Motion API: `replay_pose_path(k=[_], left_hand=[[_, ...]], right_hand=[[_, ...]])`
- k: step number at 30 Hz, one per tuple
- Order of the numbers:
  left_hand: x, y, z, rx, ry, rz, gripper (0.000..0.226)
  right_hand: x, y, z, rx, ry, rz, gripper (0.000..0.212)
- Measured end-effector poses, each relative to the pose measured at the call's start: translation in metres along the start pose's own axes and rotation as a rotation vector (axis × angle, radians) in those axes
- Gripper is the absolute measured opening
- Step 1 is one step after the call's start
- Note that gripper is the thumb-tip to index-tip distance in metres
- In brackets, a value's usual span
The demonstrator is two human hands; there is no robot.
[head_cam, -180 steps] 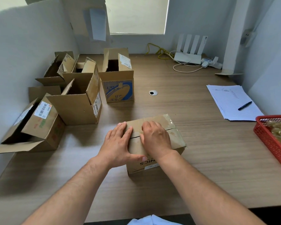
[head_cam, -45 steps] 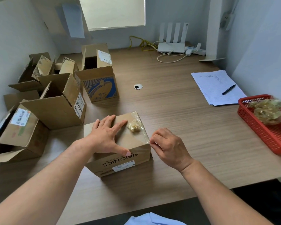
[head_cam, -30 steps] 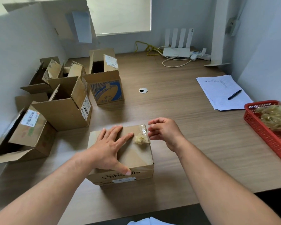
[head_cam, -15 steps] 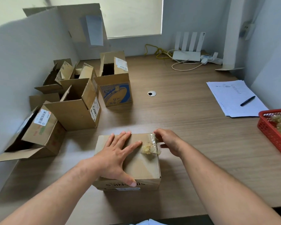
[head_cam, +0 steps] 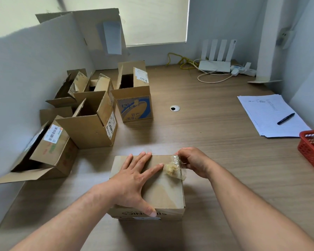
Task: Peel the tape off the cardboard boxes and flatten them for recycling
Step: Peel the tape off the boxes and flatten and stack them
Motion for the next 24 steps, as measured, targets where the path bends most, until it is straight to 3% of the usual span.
replay_pose_path(k=[6,12,24], left_hand=[[-0.001,-0.001,-0.002,-0.003,0.009,0.011,0.129],[-0.001,-0.001,-0.001,-0.005,0.013,0.004,0.128],[0.0,0.001,-0.001,0.0,0.014,0.004,0.128]], right_hand=[[0.005,0.0,-0.004,-0.02,0.033,-0.078,0.025],[-0.001,0.002,-0.012,0.072,0.084,-0.119,0.013],[0.005,-0.001,-0.015,0.111,0.163,-0.093,0.016]])
Point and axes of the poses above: each hand's wrist, its own y-axis away from the middle knuckle, its own x-axis out of the back of the hand, z = x × y, the point moved 4 cm from there along -y, towards the middle knuckle, and after that the axes turned 8 degrees about y, right-handed, at the moved point
